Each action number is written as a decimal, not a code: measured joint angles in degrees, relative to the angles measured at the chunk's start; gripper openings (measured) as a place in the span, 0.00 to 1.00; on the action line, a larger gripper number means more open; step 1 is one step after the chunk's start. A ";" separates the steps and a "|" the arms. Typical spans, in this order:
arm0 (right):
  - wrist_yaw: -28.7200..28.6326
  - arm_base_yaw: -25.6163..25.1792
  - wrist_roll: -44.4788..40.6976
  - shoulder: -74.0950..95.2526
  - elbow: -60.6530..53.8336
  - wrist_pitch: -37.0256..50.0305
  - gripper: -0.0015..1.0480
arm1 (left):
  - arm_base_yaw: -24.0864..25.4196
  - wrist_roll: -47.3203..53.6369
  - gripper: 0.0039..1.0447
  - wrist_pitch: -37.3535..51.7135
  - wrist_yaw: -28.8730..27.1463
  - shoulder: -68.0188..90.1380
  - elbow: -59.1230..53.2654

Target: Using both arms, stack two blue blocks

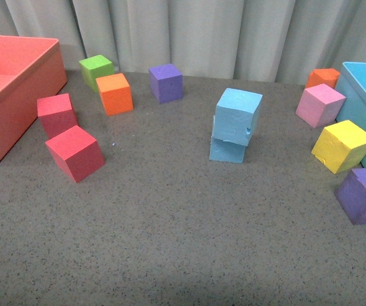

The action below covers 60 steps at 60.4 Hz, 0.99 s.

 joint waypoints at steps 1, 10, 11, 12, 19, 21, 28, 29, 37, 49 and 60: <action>0.00 0.00 0.00 0.00 0.00 0.00 0.91 | 0.00 -0.02 0.03 -0.33 0.00 -0.31 0.00; 0.00 0.00 0.00 0.00 0.00 0.00 0.91 | 0.00 0.00 0.03 -2.56 0.00 -2.54 0.00; 0.00 0.00 0.00 0.00 0.00 0.00 0.91 | 0.00 -0.02 0.03 -2.82 0.00 -2.78 0.00; 0.00 0.00 0.00 0.00 0.00 0.00 0.91 | 0.00 0.00 0.03 -3.02 0.00 -2.99 0.00; 0.00 0.00 0.00 0.00 0.00 0.00 0.91 | 0.00 0.02 0.03 -11.74 0.02 -9.70 0.02; 0.02 0.00 0.00 0.00 0.00 0.00 0.91 | 0.00 0.07 0.03 -12.92 0.02 -11.47 0.02; 0.00 0.00 0.00 0.00 0.00 0.00 0.91 | 0.00 0.11 0.03 -13.46 0.02 -13.03 0.02; 0.00 0.00 0.00 0.00 0.00 0.00 0.91 | 0.00 0.09 0.03 -13.46 0.02 -13.03 0.02; 0.00 0.00 0.00 0.00 0.00 0.00 0.91 | 0.00 0.11 0.24 -13.49 0.02 -13.07 0.02; 0.00 0.00 0.00 0.00 0.00 0.00 0.91 | 0.00 0.11 0.59 -13.49 0.02 -13.09 0.02; 0.00 0.00 0.00 0.00 0.00 0.00 0.91 | 0.00 0.11 0.90 -13.49 0.02 -13.09 0.02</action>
